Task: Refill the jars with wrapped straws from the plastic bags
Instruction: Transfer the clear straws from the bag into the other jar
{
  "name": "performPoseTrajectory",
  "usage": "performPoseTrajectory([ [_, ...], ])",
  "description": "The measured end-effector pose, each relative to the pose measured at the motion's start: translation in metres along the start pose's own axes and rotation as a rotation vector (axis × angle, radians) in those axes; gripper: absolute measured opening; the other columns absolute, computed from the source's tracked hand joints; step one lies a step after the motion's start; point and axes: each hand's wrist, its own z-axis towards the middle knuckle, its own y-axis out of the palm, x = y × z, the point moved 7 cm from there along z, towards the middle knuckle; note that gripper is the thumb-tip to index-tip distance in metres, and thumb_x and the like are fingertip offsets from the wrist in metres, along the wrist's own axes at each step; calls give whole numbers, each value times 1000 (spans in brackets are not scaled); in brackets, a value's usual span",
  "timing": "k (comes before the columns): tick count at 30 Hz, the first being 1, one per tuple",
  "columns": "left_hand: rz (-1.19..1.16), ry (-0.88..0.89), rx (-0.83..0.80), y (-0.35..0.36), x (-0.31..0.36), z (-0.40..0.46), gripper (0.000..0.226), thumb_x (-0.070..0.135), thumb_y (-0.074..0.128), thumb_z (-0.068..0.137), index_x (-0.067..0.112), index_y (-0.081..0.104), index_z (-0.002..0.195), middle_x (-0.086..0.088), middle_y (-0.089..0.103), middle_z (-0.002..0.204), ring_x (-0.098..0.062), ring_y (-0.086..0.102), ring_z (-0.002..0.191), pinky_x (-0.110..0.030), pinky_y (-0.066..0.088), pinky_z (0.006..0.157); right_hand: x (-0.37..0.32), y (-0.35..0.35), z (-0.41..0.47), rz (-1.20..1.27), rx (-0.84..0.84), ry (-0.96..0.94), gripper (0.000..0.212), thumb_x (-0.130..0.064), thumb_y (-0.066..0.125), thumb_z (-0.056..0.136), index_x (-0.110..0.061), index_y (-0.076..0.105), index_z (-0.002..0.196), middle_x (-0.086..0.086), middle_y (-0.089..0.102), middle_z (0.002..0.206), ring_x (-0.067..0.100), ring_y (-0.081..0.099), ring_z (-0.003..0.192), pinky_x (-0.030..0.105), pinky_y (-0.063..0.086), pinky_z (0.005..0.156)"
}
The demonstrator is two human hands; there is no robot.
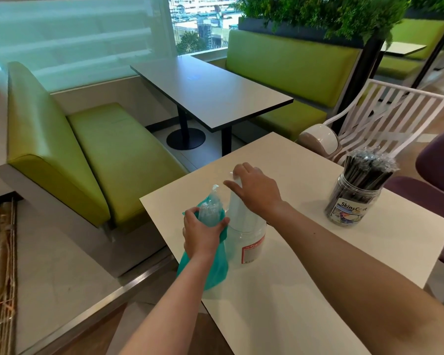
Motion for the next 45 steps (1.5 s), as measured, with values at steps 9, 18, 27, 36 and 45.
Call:
performPoseTrajectory([
  [9, -6, 3, -12, -1, 2, -1, 71, 57, 84, 61, 42, 32, 107, 10, 52, 118, -21, 56, 111, -49, 53, 93, 4, 5, -27, -33, 107, 49, 39, -58, 51, 90, -42, 53, 126, -6, 46, 142, 20, 40, 131, 53, 29, 109],
  [18, -65, 8, -2, -5, 4, -3, 58, 44, 81, 75, 42, 34, 109, 12, 52, 115, -18, 57, 106, -44, 53, 93, 1, 5, -49, 64, 120, 47, 37, -49, 45, 97, -32, 56, 128, -3, 42, 148, 20, 29, 142, 40, 8, 119],
  [27, -245, 71, -13, -47, 4, -6, 54, 30, 79, 80, 25, 45, 122, 5, 57, 113, -18, 59, 104, -35, 52, 88, -49, -2, -90, 348, 240, 39, 13, -10, 58, 91, -18, 61, 101, -3, 55, 108, 8, 44, 101, 20, 40, 90],
  [36, -373, 83, -75, -70, -12, -21, 50, 26, 83, 75, 30, 49, 112, 5, 64, 109, -16, 64, 102, -46, 55, 91, -67, 37, -106, 692, -18, 234, 18, -21, 63, 92, -26, 46, 98, -9, 54, 96, 5, 58, 86, 17, 52, 77],
  [45, -356, 129, -178, -66, -7, -40, 47, 23, 77, 82, 29, 47, 117, 13, 59, 108, -4, 61, 96, -15, 52, 66, -57, 49, -114, 829, -158, 411, 68, -15, 74, 83, -29, 33, 135, -7, 50, 122, 12, 60, 106, 31, 54, 93],
])
